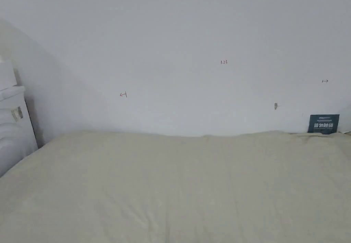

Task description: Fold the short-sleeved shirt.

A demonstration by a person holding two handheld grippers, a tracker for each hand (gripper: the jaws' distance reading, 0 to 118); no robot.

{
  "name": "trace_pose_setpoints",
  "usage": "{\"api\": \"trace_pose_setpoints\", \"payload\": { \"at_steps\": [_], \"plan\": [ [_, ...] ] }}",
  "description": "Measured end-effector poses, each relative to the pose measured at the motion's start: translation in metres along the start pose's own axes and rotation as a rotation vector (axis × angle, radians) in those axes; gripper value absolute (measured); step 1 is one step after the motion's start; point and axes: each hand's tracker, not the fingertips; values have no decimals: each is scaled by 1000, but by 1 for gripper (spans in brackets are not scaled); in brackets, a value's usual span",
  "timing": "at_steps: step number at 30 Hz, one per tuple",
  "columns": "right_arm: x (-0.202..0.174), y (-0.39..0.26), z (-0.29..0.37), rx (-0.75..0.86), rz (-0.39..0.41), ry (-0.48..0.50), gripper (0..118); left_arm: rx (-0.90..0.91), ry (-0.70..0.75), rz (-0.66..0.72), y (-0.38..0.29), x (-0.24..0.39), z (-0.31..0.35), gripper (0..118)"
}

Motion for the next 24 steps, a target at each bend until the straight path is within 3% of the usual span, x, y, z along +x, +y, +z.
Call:
{"api": "trace_pose_setpoints", "payload": {
  "at_steps": [3, 6, 8, 9, 11, 13, 15, 18, 24],
  "plan": [
    [-26, -10, -2, -49, 52, -3, 100, -46, -55, 17, -12, 23, 0, 93],
    [-36, -31, 0, -76, 58, 18, 92, -44, 25, -37, -25, 46, 8, 68],
    [-44, -40, 6, -87, 67, 31, 66, -70, 55, -86, -31, 51, 12, 51],
    [-49, -44, 8, -97, 84, 16, 43, -70, 41, -69, -33, 51, 16, 39],
    [-54, -51, 12, -117, 122, 16, 21, -111, -20, -20, -39, 44, 22, 18],
    [-58, -57, 15, -128, 125, 32, 3, -143, -32, 19, -47, 41, 28, 6],
    [-62, -61, 18, -130, 145, 33, 2, -163, -13, 8, -54, 39, 35, 0],
    [-66, -61, 17, -131, 159, 33, 2, -198, 21, -16, -57, 35, 38, 0],
    [-65, -58, 11, -130, 122, 54, 2, -210, 24, -14, -57, 27, 36, 0]
  ]
}}
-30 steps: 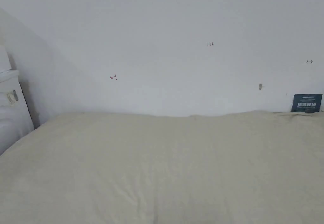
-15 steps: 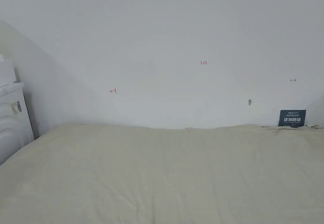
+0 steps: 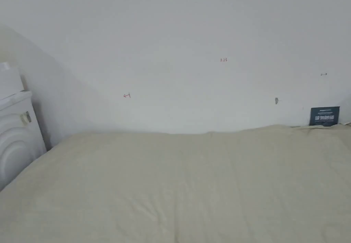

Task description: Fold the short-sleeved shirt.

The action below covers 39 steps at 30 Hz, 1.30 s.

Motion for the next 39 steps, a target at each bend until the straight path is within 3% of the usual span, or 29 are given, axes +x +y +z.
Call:
{"api": "trace_pose_setpoints", "payload": {
  "at_steps": [3, 7, 13, 14, 16, 18, 19, 20, 29, 32, 35, 36, 39],
  "plan": [
    [4, -1, 0, -19, -20, 18, 2, -8, 5, -10, 0, -7, -8, 0],
    [11, -7, -1, -39, -71, 34, 2, -45, -26, 79, 1, -28, -32, 0],
    [20, -15, -3, -63, -83, 7, 2, -74, -47, 107, 2, -54, -75, 0],
    [22, -14, -4, -68, -98, 8, 2, -62, -81, 158, 1, -63, -87, 4],
    [26, -13, -4, -69, -125, 12, 2, -11, -152, 257, -2, -86, -108, 37],
    [28, -12, -6, -80, -134, 8, 2, -29, -241, 419, -3, -117, -140, 100],
    [29, -13, -7, -82, -133, 5, 2, -81, -236, 458, -4, -127, -155, 115],
    [30, -12, -8, -90, -129, -1, 2, -82, -236, 501, -9, -139, -169, 117],
    [34, -15, -20, -161, -144, -13, 2, -300, -341, 799, -60, -195, -268, 111],
    [34, -14, -19, -170, -142, -13, 2, -218, -378, 876, -63, -195, -268, 105],
    [37, -17, -22, -177, -183, 3, 2, -319, -421, 867, -63, -193, -276, 54],
    [39, -19, -24, -182, -201, 13, 2, -393, -420, 863, -65, -190, -281, 42],
    [40, -22, -26, -193, -224, 20, 2, -366, -408, 827, -73, -187, -279, 39]
  ]
}}
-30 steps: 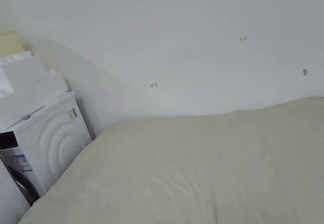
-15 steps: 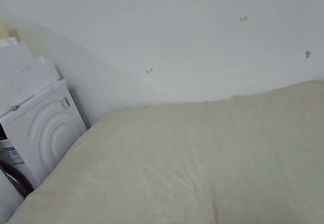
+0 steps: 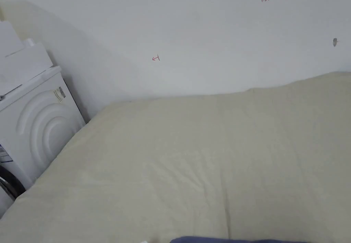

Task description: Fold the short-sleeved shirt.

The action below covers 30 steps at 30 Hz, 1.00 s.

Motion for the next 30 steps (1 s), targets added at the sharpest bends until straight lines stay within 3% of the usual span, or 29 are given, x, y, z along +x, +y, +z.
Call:
{"api": "trace_pose_setpoints", "payload": {
  "at_steps": [3, 9, 13, 19, 26, 30],
  "plan": [
    [-2, -1, -1, -15, -7, -9, 2, -14, 37, 77, 3, -3, -1, 23],
    [-1, -6, -3, -27, -50, -10, 2, -29, 34, -18, 3, 16, 4, 9],
    [-4, -5, -1, -29, -42, -10, 2, 59, -88, 80, 8, 9, 20, 7],
    [-2, -6, 0, -25, -39, -11, 2, 184, -3, 85, 15, 6, 66, 6],
    [-5, -9, -6, -38, -38, 2, 2, 203, 66, 51, 21, -23, 134, 5],
    [-7, -10, -8, -44, -32, 21, 2, 245, 197, -75, 20, -6, 174, 5]
  ]
}}
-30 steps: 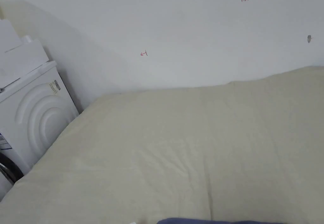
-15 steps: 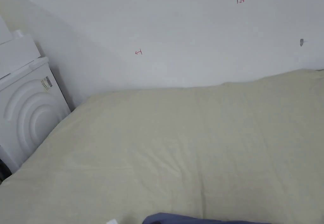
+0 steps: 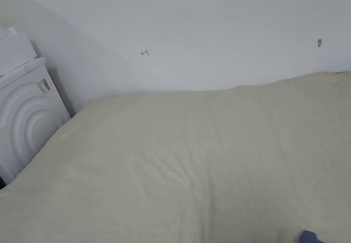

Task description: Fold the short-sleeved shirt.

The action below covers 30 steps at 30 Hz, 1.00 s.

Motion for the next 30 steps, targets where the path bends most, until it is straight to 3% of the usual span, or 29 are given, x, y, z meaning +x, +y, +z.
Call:
{"api": "trace_pose_setpoints", "payload": {
  "at_steps": [3, 8, 11, 15, 17, 19, 21, 24, 29, 30],
  "plan": [
    [-1, -1, -4, -6, 2, 12, 2, -34, -8, -170, -2, 42, 8, 5],
    [3, -9, -2, 5, -17, 27, 2, -75, -132, -278, -39, 152, -21, 5],
    [8, -13, 7, 22, -39, 29, 2, -172, -111, -382, -86, 208, -66, 5],
    [22, -16, 22, 42, -71, 0, 2, -294, 49, -603, -156, 249, -135, 6],
    [30, -18, 29, 40, -105, -33, 2, -359, 95, -665, -180, 253, -160, 13],
    [40, -19, 34, 38, -138, -68, 2, -330, 144, -665, -191, 250, -173, 36],
    [49, -22, 38, 50, -161, -81, 2, -321, 78, -616, -184, 255, -166, 50],
    [56, -23, 37, 53, -177, -92, 2, -215, -85, -584, -156, 265, -134, 60],
    [56, -23, 31, 66, -218, -59, 2, 3, -100, -393, -117, 240, -91, 60],
    [55, -22, 30, 65, -219, -51, 2, 10, -63, -365, -116, 229, -91, 53]
  ]
}}
